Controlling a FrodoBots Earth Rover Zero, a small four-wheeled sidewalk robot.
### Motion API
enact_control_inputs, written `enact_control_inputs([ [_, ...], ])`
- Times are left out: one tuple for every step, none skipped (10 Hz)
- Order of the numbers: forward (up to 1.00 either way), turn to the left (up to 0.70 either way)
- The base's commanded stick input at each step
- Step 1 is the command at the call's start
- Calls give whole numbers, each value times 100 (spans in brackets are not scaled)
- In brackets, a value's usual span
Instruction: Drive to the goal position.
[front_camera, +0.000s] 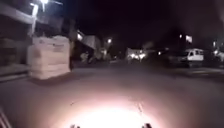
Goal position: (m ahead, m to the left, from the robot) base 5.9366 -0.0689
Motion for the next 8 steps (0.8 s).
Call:
enact_control_inputs([
  [85,0],
  [85,0],
  [85,0],
  [85,0],
  [85,0],
  [85,0],
  [85,0],
  [85,0],
])
